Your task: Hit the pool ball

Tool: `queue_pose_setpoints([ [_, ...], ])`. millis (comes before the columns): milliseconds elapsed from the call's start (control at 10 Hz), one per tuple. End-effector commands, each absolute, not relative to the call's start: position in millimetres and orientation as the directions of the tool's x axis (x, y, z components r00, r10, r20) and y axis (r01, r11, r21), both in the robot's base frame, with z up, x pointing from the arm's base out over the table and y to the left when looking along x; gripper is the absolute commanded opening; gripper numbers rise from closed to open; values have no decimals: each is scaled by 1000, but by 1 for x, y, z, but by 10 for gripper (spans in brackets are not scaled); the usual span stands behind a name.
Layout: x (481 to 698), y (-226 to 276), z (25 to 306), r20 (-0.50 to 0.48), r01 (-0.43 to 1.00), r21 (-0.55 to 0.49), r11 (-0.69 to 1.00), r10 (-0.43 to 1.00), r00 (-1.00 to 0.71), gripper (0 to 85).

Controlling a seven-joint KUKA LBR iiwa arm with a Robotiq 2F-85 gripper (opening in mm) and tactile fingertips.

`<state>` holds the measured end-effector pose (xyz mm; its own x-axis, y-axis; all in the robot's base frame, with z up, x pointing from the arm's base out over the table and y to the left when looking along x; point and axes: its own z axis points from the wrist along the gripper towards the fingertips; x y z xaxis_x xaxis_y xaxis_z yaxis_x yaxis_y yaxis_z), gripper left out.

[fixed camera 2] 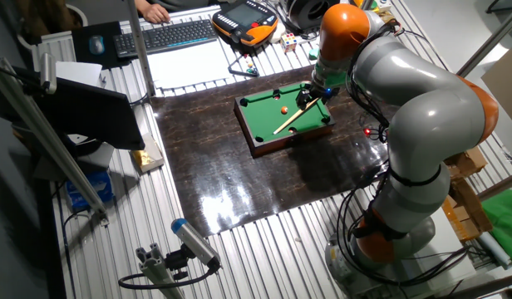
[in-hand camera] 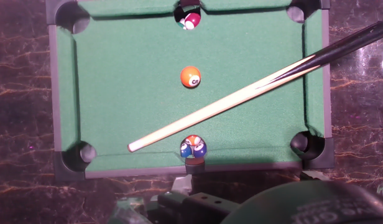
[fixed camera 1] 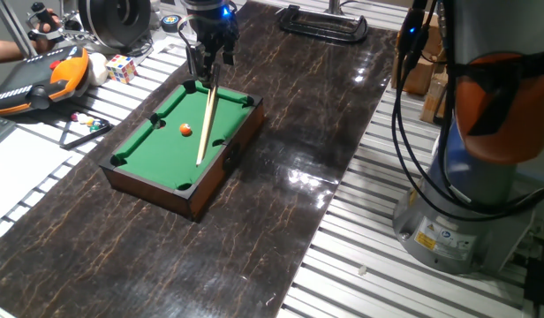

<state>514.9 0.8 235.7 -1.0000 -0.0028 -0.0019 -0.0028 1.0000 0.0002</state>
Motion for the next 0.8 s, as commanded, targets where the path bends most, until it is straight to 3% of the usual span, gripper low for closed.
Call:
queue_pose_setpoints([
  [0,515,1,236,295,-261,-105,960,-220,-930,7],
  [400,515,1,236,292,-261,-106,960,-221,-931,7],
  [700,515,0,236,266,-179,-131,975,-140,-954,7],
])
